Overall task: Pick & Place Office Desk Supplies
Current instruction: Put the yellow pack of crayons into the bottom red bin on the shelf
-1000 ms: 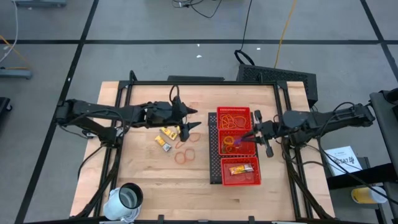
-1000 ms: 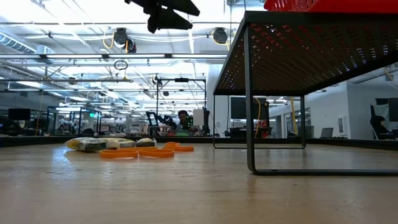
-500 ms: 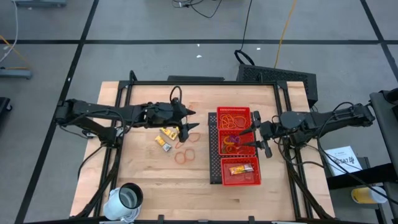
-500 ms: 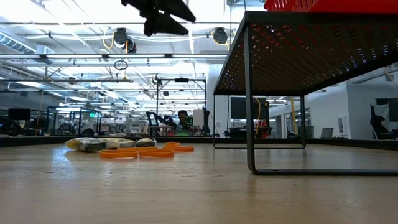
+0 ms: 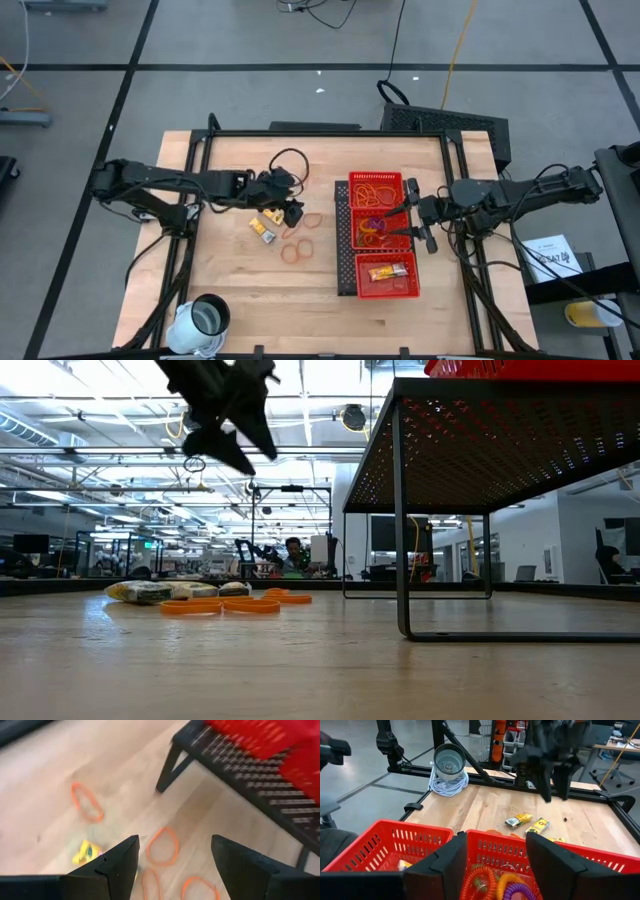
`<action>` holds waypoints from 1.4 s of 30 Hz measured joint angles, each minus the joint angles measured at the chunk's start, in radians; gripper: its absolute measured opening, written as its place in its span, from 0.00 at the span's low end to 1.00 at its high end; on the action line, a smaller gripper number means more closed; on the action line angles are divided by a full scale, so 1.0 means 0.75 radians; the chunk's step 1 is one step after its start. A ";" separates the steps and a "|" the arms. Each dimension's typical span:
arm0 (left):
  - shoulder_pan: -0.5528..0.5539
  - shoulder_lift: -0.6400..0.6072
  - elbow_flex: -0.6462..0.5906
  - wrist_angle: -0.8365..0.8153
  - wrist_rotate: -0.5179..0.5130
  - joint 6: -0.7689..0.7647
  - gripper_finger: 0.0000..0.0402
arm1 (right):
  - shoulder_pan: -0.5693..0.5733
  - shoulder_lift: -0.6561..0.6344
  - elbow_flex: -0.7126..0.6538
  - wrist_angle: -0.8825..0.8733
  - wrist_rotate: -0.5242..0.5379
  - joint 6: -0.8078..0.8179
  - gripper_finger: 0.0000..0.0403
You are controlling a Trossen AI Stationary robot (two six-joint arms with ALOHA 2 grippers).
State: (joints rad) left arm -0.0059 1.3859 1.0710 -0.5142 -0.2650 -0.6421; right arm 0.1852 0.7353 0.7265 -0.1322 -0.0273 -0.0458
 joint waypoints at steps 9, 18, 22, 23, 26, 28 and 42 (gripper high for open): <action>0.039 0.251 0.000 -0.062 0.002 -0.330 0.64 | 0.000 0.001 0.000 0.002 0.005 0.000 0.47; 0.158 0.502 0.000 -0.186 0.045 -0.542 0.64 | -0.001 0.001 0.000 0.012 0.005 0.008 0.46; 0.194 0.594 0.000 -0.157 0.114 -0.548 0.64 | -0.001 0.001 0.000 0.012 0.005 0.009 0.45; 0.200 0.611 0.006 -0.141 0.131 -0.545 0.64 | -0.001 0.000 0.000 0.012 0.005 0.009 0.45; 0.210 0.650 0.007 -0.111 0.153 -0.489 0.64 | -0.001 0.000 0.000 0.012 0.005 0.008 0.45; 0.211 0.665 0.008 -0.106 0.167 -0.431 0.64 | -0.001 0.001 0.000 0.012 0.005 0.007 0.45; 0.212 0.640 0.003 -0.125 0.213 -0.239 0.41 | -0.001 0.001 0.000 0.011 0.005 0.000 0.44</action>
State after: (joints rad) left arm 0.1532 1.8662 1.0729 -0.6083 -0.1055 -0.8212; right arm 0.1848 0.7357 0.7265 -0.1238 -0.0234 -0.0460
